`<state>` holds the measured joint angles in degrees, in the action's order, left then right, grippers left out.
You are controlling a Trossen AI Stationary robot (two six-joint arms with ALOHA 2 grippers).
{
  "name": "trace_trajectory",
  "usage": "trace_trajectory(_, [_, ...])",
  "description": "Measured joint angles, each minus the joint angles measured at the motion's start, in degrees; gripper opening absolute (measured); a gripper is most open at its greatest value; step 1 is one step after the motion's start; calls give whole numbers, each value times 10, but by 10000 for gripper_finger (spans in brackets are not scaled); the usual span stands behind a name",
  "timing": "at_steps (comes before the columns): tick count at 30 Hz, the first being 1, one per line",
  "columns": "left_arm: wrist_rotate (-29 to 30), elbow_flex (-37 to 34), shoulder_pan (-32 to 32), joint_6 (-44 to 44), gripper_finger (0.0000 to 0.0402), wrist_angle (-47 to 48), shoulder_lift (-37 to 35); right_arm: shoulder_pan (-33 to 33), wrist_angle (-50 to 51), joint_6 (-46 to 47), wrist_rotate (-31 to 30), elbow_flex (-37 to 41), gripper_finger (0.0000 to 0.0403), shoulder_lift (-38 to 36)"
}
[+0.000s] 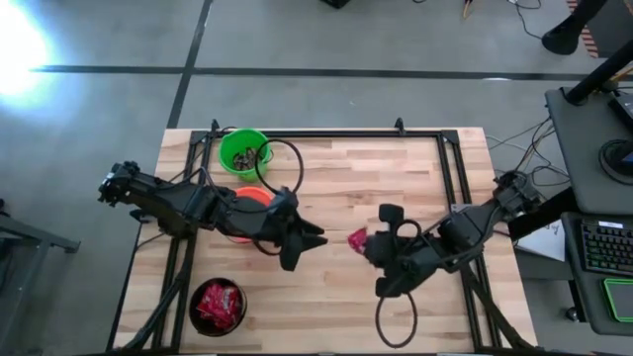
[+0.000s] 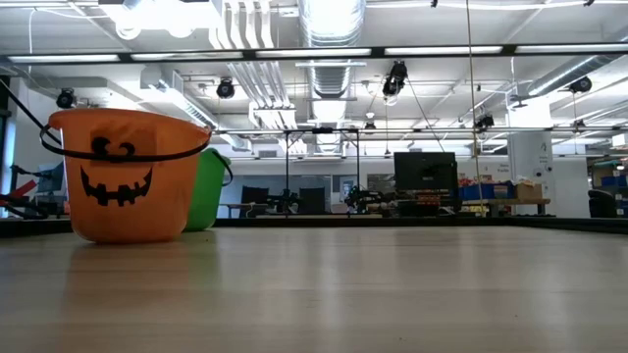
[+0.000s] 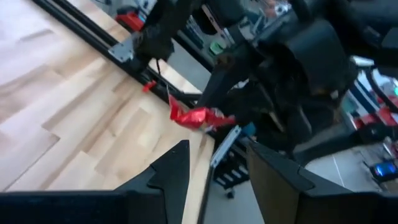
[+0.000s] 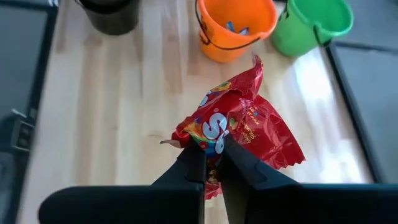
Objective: Organize candy in baskets
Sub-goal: Put the red candy into the black bucket
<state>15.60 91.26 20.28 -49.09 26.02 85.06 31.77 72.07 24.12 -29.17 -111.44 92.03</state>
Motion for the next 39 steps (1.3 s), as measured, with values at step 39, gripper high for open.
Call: trace_trajectory(39, [-16, -3, -63, -20, 217, -40, 62, -78, -34, -222, -10, -7, 15, 1])
